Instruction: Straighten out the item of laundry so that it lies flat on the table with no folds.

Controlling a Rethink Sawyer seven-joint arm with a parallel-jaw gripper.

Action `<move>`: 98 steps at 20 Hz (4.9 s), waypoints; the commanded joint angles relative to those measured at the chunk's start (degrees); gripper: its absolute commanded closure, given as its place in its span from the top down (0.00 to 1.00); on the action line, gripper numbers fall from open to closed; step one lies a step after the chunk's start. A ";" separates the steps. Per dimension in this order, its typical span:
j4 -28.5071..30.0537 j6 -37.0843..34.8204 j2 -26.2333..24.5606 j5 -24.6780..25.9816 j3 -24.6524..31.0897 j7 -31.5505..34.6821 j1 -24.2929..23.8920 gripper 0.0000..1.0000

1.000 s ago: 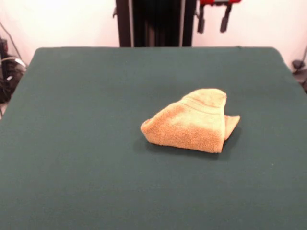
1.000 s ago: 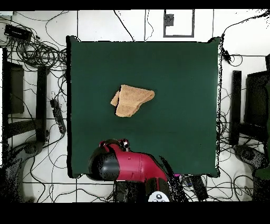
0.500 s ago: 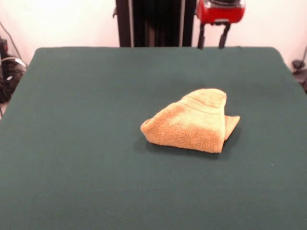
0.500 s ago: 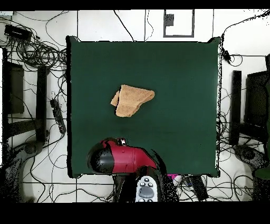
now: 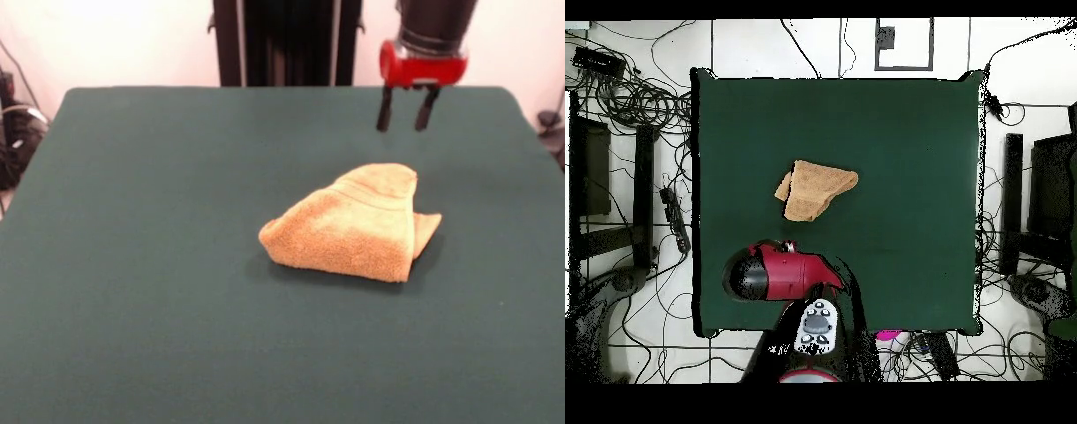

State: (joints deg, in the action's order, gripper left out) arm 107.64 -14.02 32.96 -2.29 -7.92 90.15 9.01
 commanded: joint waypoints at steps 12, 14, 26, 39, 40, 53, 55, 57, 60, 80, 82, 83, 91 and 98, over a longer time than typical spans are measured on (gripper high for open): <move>-15.23 -0.64 -12.65 -9.30 -1.95 16.69 4.68 1.00; -13.60 -2.83 -15.35 -12.48 0.79 18.55 2.88 1.00; -11.76 12.86 -17.48 -15.80 -3.53 18.71 7.45 1.00; -13.28 -6.21 -12.77 -20.26 -11.01 19.07 14.90 1.00; -13.43 -7.08 -12.63 -20.50 -11.23 18.99 15.13 1.00; -16.21 -8.80 -15.06 -22.39 -16.30 20.34 20.25 1.00; -16.82 -7.18 -15.97 -22.11 -16.61 20.24 20.56 1.00; -17.00 -5.77 -16.42 -21.77 -16.11 20.07 20.43 1.00; -17.87 -1.29 -17.72 -20.27 -15.91 19.14 20.74 1.00; -21.07 6.09 -24.25 -22.00 -17.52 18.97 20.87 1.00; -20.68 5.81 -24.10 -22.40 -18.20 19.65 21.60 1.00; -20.68 5.30 -24.20 -22.69 -18.58 20.00 21.98 1.00; -20.43 -0.66 -21.52 -22.49 -20.23 19.76 24.10 1.00; -21.21 -3.17 -21.38 -22.91 -22.20 20.21 25.58 1.00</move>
State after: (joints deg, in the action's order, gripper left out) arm 90.25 -9.89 10.91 -21.20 -32.06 94.80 32.61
